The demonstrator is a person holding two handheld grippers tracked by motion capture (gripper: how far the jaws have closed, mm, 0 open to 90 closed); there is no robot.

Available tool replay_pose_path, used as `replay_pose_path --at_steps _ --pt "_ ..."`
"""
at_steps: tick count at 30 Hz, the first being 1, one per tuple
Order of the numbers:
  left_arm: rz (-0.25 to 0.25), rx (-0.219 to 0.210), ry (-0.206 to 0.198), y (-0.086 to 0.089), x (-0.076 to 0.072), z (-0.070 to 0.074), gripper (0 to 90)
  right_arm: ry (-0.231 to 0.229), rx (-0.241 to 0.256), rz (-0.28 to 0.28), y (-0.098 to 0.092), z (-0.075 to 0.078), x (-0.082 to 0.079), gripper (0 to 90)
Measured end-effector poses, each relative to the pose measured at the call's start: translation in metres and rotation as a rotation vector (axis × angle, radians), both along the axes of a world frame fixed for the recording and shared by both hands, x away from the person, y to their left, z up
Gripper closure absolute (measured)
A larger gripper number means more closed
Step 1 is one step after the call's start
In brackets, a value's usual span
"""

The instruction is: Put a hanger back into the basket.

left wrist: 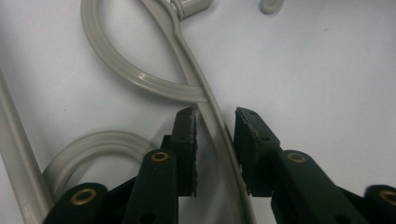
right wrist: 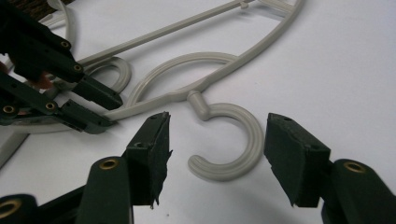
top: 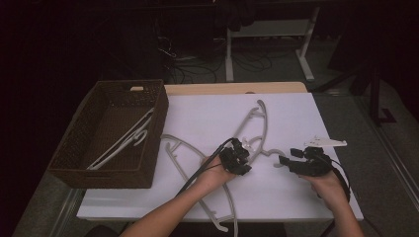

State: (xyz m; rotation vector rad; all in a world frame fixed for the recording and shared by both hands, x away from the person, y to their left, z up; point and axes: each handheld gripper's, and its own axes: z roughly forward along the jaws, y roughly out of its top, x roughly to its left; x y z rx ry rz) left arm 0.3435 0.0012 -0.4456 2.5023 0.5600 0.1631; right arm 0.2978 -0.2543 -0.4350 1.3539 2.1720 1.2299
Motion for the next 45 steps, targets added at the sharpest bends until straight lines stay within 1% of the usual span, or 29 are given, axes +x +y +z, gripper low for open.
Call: replay_pose_path --at_steps 1,4,8,10,15,18,21,22,24,26,27,28,30,31,32,33,34,38,39,40,41,43,44,45 --pt "0.003 -0.001 0.003 0.000 0.001 0.000 72.6 -0.002 0.000 -0.001 0.000 0.000 0.000 40.5" --pt "0.016 -0.011 0.020 0.002 0.003 0.000 74.0 -0.004 0.000 -0.004 -0.001 0.000 -0.001 40.8" --pt "0.033 -0.014 0.023 0.002 0.004 0.000 79.3 -0.006 0.005 -0.010 -0.003 0.001 -0.002 41.6" --pt "0.031 -0.016 0.025 0.003 0.005 0.000 81.9 -0.010 0.007 -0.012 -0.003 0.001 -0.002 42.0" --pt "0.019 -0.014 0.021 0.004 0.006 0.000 82.3 -0.020 0.013 -0.018 -0.004 0.002 -0.003 42.7" --pt "0.015 -0.030 0.038 0.006 0.008 0.000 82.5 -0.037 0.022 -0.029 -0.006 0.005 -0.004 42.9" --pt "0.011 -0.033 0.042 0.008 0.008 0.001 82.6 -0.048 0.031 -0.039 -0.008 0.006 -0.005 42.8" --pt "0.014 -0.060 0.047 0.012 0.008 0.003 82.6 -0.059 0.042 -0.050 -0.011 0.008 -0.006 42.0" --pt "0.009 -0.065 0.044 0.014 0.008 0.005 82.6 -0.061 0.044 -0.053 -0.012 0.008 -0.006 41.8" --pt "0.002 -0.085 0.037 0.022 0.010 0.013 82.6 -0.071 0.053 -0.068 -0.016 0.010 -0.007 41.3" --pt "0.009 -0.101 0.040 0.025 0.010 0.017 82.6 -0.077 0.056 -0.074 -0.018 0.010 -0.007 41.3" --pt "0.009 -0.101 0.040 0.025 0.010 0.017 82.6 -0.081 0.058 -0.079 -0.019 0.010 -0.008 41.3" --pt "0.010 -0.134 0.037 0.033 0.011 0.026 82.6 -0.087 0.062 -0.087 -0.021 0.011 -0.008 41.2" --pt "0.007 -0.146 0.028 0.039 0.012 0.034 82.5 -0.095 0.069 -0.099 -0.024 0.012 -0.009 41.2" --pt "0.007 -0.146 0.028 0.039 0.012 0.034 82.5 -0.095 0.069 -0.099 -0.024 0.012 -0.009 41.2" --pt "0.007 -0.165 0.018 0.046 0.013 0.044 82.6 -0.098 0.077 -0.109 -0.027 0.013 -0.010 41.2" --pt "0.010 -0.180 0.017 0.050 0.013 0.049 82.6 -0.100 0.078 -0.112 -0.027 0.013 -0.010 41.2" --pt "0.010 -0.201 -0.007 0.063 0.015 0.068 82.6 -0.100 0.080 -0.118 -0.029 0.013 -0.010 41.3" --pt "0.010 -0.201 -0.007 0.063 0.015 0.068 82.6 -0.100 0.079 -0.118 -0.029 0.013 -0.010 41.3" --pt "0.010 -0.213 -0.012 0.067 0.016 0.074 82.6 -0.100 0.079 -0.118 -0.029 0.013 -0.010 41.3" --pt "0.011 -0.225 -0.024 0.073 0.017 0.082 82.6 -0.102 0.077 -0.120 -0.029 0.013 -0.010 41.3" --pt "0.011 -0.230 -0.038 0.079 0.018 0.091 82.6 -0.103 0.077 -0.121 -0.029 0.013 -0.010 41.4" --pt "0.016 -0.243 -0.053 0.083 0.018 0.096 82.6 -0.103 0.075 -0.121 -0.029 0.013 -0.010 41.4" --pt "0.017 -0.245 -0.057 0.085 0.019 0.099 82.6 -0.104 0.074 -0.121 -0.029 0.012 -0.010 41.5"
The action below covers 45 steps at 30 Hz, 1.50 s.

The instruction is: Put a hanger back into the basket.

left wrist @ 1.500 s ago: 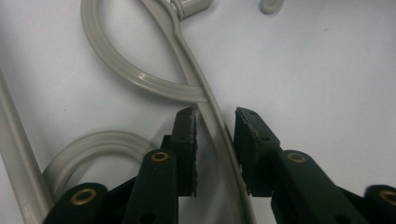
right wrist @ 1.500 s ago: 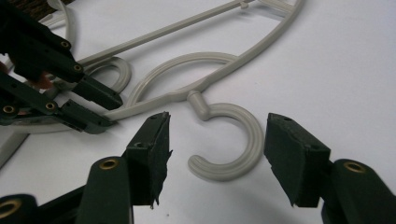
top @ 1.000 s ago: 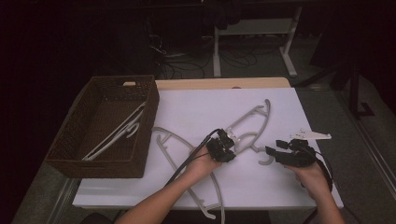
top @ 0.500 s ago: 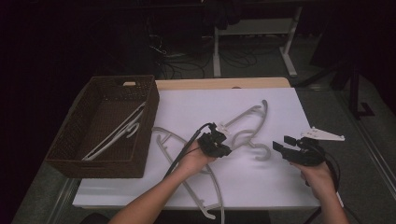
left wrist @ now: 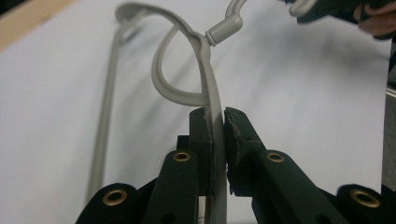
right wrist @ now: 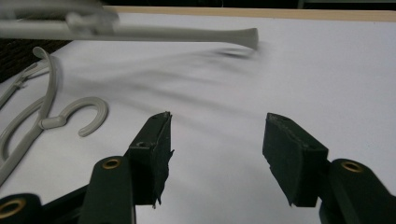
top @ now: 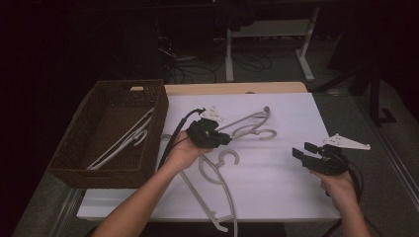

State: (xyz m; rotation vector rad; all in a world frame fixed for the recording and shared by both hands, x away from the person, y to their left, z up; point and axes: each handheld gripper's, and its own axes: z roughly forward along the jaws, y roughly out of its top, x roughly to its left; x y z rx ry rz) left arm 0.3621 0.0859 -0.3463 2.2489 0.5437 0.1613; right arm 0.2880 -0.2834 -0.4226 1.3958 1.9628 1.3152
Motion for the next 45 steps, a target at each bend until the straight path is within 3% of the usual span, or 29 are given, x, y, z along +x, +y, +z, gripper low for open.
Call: replay_pose_path --at_steps 5,7,21,23,24,31,39,45 --pt "0.002 -0.018 -0.030 0.011 0.001 0.018 82.7 -0.001 -0.004 -0.001 0.000 -0.001 0.000 41.7" --pt "0.000 -0.037 -0.054 0.019 0.001 0.032 82.8 -0.001 -0.005 -0.003 0.000 -0.001 0.001 41.8" --pt "0.022 -0.113 -0.113 0.065 0.002 0.085 82.8 0.004 -0.018 -0.005 0.001 -0.002 0.002 42.3" --pt "0.043 -0.136 -0.125 0.085 -0.001 0.099 82.8 0.005 -0.020 -0.004 0.001 -0.003 0.002 42.4" --pt "0.043 -0.136 -0.125 0.085 -0.001 0.099 82.8 0.007 -0.020 -0.005 0.002 -0.003 0.002 42.4" --pt "0.106 -0.174 -0.139 0.143 -0.007 0.126 82.7 0.013 -0.028 -0.002 0.003 -0.005 0.004 42.4" --pt "0.191 -0.233 -0.142 0.215 -0.018 0.137 82.7 0.020 -0.031 -0.001 0.005 -0.006 0.005 42.3" --pt "0.274 -0.248 -0.139 0.265 -0.031 0.136 82.7 0.024 -0.035 0.001 0.007 -0.006 0.006 42.1"
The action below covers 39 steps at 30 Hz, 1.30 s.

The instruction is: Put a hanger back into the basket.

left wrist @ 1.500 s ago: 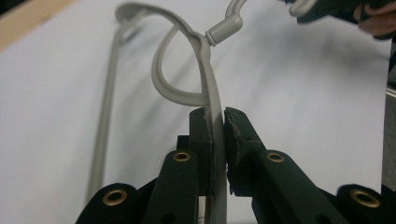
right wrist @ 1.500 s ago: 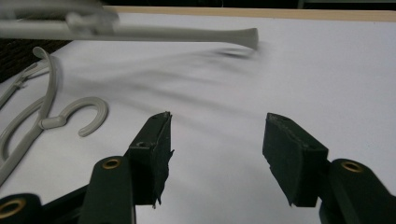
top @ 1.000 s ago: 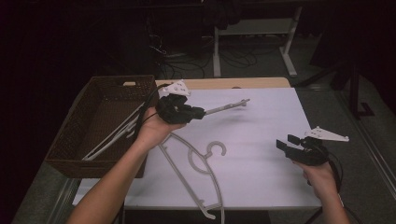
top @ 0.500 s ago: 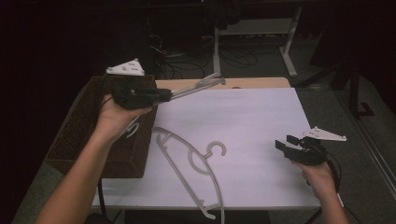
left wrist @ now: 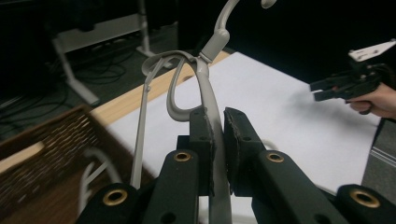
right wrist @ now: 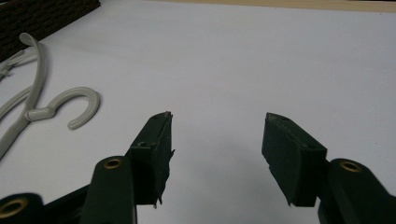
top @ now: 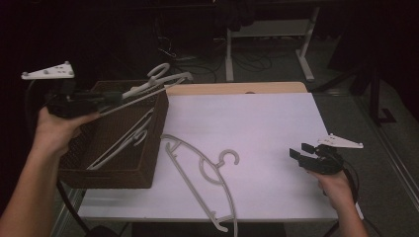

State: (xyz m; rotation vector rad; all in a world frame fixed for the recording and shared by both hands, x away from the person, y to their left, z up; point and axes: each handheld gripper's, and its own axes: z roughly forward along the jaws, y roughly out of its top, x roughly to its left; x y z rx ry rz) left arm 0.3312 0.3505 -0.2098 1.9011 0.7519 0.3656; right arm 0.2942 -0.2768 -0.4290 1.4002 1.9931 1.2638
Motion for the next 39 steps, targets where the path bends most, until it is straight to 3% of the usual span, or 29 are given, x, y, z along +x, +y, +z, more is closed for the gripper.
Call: replay_pose_path --at_steps 8,15,19,28,34,36,39 --pt "0.108 0.004 0.028 0.051 -0.013 -0.014 82.7 0.005 -0.006 0.005 0.002 -0.001 0.001 41.8" --pt "0.176 0.007 0.060 0.075 -0.012 -0.035 82.6 0.006 -0.012 0.008 0.004 -0.002 0.002 41.8" --pt "0.191 0.002 0.084 0.080 -0.004 -0.051 82.6 0.007 -0.014 0.008 0.004 -0.002 0.002 41.8" --pt "0.164 0.033 0.118 0.074 0.017 -0.088 82.5 0.009 -0.020 0.019 0.005 -0.002 0.002 40.3" --pt "0.152 0.042 0.155 0.078 0.021 -0.104 82.4 0.018 -0.025 0.056 0.009 -0.004 0.003 26.7" --pt "0.152 0.077 0.182 0.077 0.023 -0.109 82.3 0.021 -0.025 0.069 0.010 -0.004 0.004 20.3" --pt "0.144 0.095 0.206 0.077 0.023 -0.114 82.2 0.029 -0.036 0.085 0.014 -0.006 0.005 14.7"
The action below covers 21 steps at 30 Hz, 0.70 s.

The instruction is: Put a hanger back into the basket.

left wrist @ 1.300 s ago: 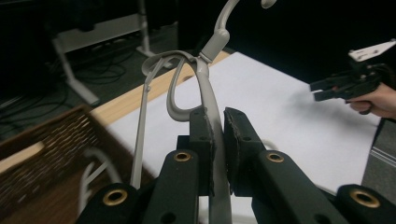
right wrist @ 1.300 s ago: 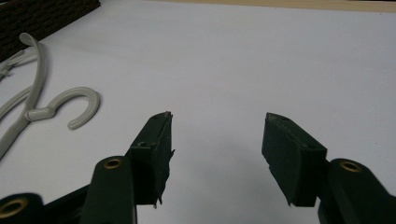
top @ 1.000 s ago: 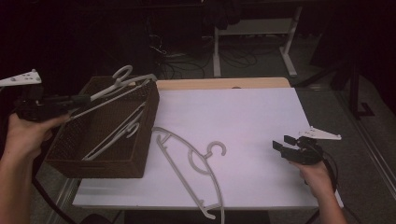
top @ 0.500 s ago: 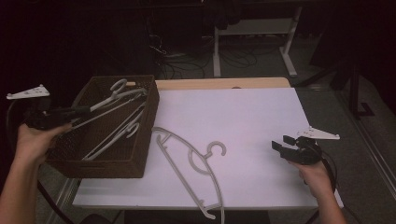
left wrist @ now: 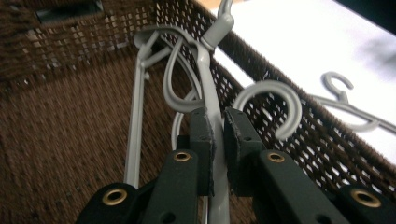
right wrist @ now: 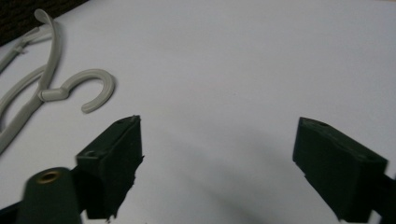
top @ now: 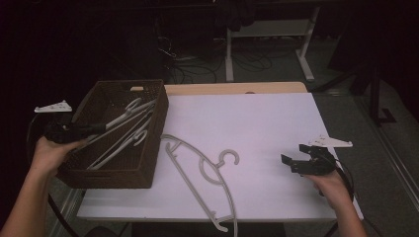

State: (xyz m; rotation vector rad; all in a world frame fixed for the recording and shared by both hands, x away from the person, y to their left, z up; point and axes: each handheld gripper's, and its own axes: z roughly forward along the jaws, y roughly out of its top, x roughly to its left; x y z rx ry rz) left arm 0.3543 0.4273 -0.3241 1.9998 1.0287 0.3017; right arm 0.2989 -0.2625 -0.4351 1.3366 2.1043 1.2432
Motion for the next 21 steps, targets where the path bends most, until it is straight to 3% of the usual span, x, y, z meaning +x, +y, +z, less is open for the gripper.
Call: replay_pose_path --at_steps 7,10,12,21 --pt "0.010 0.058 0.076 0.003 0.000 -0.010 81.2 -0.008 -0.013 0.017 0.003 -0.001 0.001 14.1" --pt "0.024 0.053 0.095 0.005 0.002 -0.014 72.2 -0.008 -0.012 0.019 0.003 -0.001 0.001 14.1" --pt "0.035 0.058 0.088 0.004 0.003 -0.015 62.8 -0.008 -0.011 0.020 0.003 -0.001 0.001 14.2" --pt "0.008 0.020 0.030 -0.015 0.006 -0.006 41.5 -0.005 -0.007 0.025 0.004 0.000 0.001 14.3"
